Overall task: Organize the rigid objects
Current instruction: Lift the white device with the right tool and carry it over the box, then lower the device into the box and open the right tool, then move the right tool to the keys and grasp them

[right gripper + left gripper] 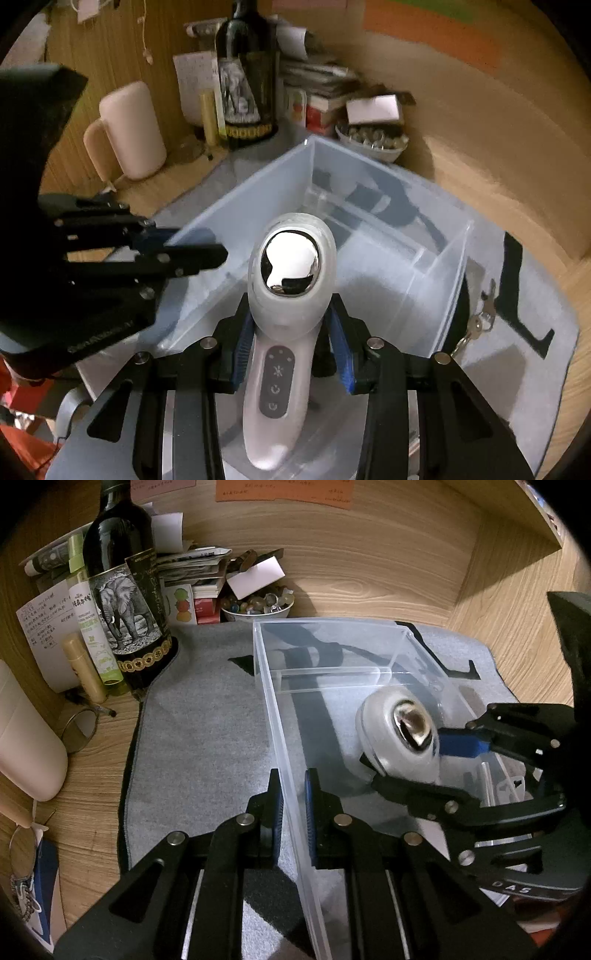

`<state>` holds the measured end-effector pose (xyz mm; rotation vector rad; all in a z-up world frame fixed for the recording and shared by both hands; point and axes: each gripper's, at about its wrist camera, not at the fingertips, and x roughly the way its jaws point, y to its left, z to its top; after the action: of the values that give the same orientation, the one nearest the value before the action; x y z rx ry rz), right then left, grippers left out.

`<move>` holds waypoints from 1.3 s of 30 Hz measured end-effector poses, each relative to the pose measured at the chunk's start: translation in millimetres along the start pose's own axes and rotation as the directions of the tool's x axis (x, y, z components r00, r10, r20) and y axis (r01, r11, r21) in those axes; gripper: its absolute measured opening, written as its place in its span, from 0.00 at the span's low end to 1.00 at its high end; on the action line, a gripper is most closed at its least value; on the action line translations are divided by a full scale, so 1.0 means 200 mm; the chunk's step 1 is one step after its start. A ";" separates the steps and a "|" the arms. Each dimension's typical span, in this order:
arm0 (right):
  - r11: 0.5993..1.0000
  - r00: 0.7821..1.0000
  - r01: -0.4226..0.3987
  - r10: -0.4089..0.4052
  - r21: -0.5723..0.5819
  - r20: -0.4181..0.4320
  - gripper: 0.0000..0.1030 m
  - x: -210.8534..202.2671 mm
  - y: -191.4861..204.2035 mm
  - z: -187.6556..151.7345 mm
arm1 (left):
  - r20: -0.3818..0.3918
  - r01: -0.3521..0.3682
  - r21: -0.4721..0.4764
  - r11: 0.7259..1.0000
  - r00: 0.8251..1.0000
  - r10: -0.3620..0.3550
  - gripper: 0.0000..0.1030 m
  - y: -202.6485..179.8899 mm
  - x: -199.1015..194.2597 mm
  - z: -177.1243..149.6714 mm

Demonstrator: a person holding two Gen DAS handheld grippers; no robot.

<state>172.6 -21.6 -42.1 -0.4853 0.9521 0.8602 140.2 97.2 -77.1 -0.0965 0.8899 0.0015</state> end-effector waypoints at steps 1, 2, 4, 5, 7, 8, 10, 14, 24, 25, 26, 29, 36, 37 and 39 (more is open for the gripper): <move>1.000 1.000 -0.003 0.003 -0.001 -0.011 0.34 0.01 0.00 0.00 | 0.000 0.000 0.000 1.000 1.000 0.000 0.10 0.00 0.00 0.00; 1.000 1.000 -0.003 0.003 -0.003 -0.018 0.34 0.01 0.00 -0.01 | 0.000 0.000 0.000 1.000 1.000 0.000 0.10 0.00 0.00 0.00; 1.000 1.000 0.004 -0.004 -0.016 -0.031 0.34 0.02 0.01 -0.01 | 0.001 -0.001 0.001 1.000 1.000 0.001 0.10 0.00 0.00 0.00; 1.000 0.999 0.008 -0.009 -0.025 -0.035 0.34 0.03 0.02 -0.01 | 0.001 -0.001 0.000 1.000 1.000 0.001 0.10 0.00 0.00 0.00; 0.999 0.999 0.015 -0.017 -0.044 -0.043 0.34 0.03 0.03 -0.02 | 0.001 0.000 0.000 1.000 1.000 0.000 0.10 0.00 0.00 0.00; 0.999 0.999 0.018 -0.020 -0.051 -0.048 0.35 0.03 0.04 -0.02 | 0.001 0.000 0.000 1.000 1.000 0.000 0.10 0.00 0.00 0.00; 0.998 0.998 0.015 -0.018 -0.055 -0.065 0.35 0.05 0.04 -0.02 | 0.002 -0.001 0.001 1.000 1.000 0.001 0.10 0.00 0.00 0.00; 0.998 0.997 0.022 -0.026 -0.057 -0.070 0.35 0.05 0.04 -0.03 | 0.001 0.000 0.000 1.000 1.000 0.000 0.10 0.00 0.00 0.00; 0.998 0.998 0.066 -0.066 -0.018 0.015 0.64 -0.05 -0.01 -0.01 | 0.002 -0.002 0.006 1.000 1.000 0.002 0.10 -0.01 0.01 0.00; 0.997 0.997 0.072 -0.072 -0.013 0.020 0.64 -0.06 -0.02 -0.01 | 0.002 -0.002 0.006 1.000 1.000 0.002 0.10 -0.01 0.01 -0.01; 0.997 0.997 0.076 -0.076 -0.008 0.024 0.64 -0.06 -0.03 -0.01 | 0.002 -0.002 0.006 1.000 1.000 0.002 0.10 -0.01 0.01 -0.01; 0.996 0.995 0.089 -0.089 0.007 0.042 0.64 -0.10 -0.05 -0.01 | 0.002 -0.004 0.008 1.000 1.000 0.004 0.10 -0.01 0.00 -0.01; 0.988 0.982 0.144 -0.149 0.045 0.114 0.64 -0.23 -0.14 -0.01 | 0.002 -0.004 0.009 1.000 1.000 0.004 0.10 -0.01 0.00 -0.01; 0.986 0.979 0.156 -0.162 0.057 0.125 0.64 -0.26 -0.17 -0.01 | 0.002 -0.005 0.010 1.000 1.000 0.005 0.10 0.00 0.00 -0.01; 0.981 0.972 0.175 -0.186 0.085 0.145 0.65 -0.30 -0.22 -0.01 | 0.002 -0.007 0.011 1.000 1.000 0.007 0.10 0.00 0.00 -0.01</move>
<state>190.5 -74.0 8.4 -0.4313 0.7825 0.6855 138.6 96.1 -79.1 -0.0832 0.8885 0.0038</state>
